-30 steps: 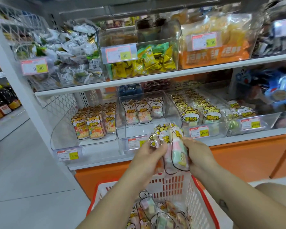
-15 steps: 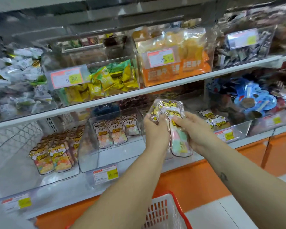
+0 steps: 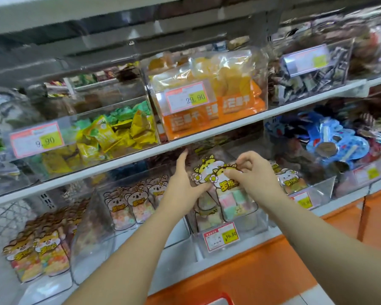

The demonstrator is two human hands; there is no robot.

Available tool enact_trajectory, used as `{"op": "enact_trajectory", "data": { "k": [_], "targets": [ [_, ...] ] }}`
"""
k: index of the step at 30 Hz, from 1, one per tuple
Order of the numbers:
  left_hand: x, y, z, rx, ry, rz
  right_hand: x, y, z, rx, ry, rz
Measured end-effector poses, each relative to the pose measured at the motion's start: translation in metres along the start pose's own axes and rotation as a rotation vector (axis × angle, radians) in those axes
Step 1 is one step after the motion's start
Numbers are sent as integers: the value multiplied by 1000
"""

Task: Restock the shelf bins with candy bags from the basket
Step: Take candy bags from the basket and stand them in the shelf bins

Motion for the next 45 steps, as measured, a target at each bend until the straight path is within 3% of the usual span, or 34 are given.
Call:
{"op": "enact_trajectory", "data": {
  "k": [7, 12, 18, 25, 28, 31, 36, 39, 42, 45],
  "targets": [
    [31, -2, -10, 211, -340, 9, -32, 4, -12, 131, -41, -147],
    [34, -4, -15, 132, -468, -26, 2, -13, 21, -104, -270, -12],
    [33, -10, -13, 114, -542, -15, 6, 3, -14, 69, -191, 7],
    [32, -7, -11, 102, -505, -9, -14, 12, -27, 161, 7, 3],
    [29, -5, -9, 83, -519, -14, -14, 10, -28, 296, 366, 46],
    [32, -4, -9, 68, -474, -11, -18, 9, -23, 288, 692, 104],
    [42, -1, -11, 73, -381, -41, -41, 20, -30, 398, 768, 38],
    [35, 3, -12, 133, -537, -109, -51, 26, -39, 537, 1002, 2],
    [30, 6, -17, 272, -729, -128, -43, 20, -28, 439, 930, -67],
    [23, 11, -22, 375, -798, -151, -38, 32, -46, 611, 955, -46]
  ]
}}
Point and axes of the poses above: each hand's wrist, its own y-axis away from the middle knuckle, its own z-axis out of the back of the hand, x = y × z, the point moved 8 cm from there along -y, towards the middle knuckle
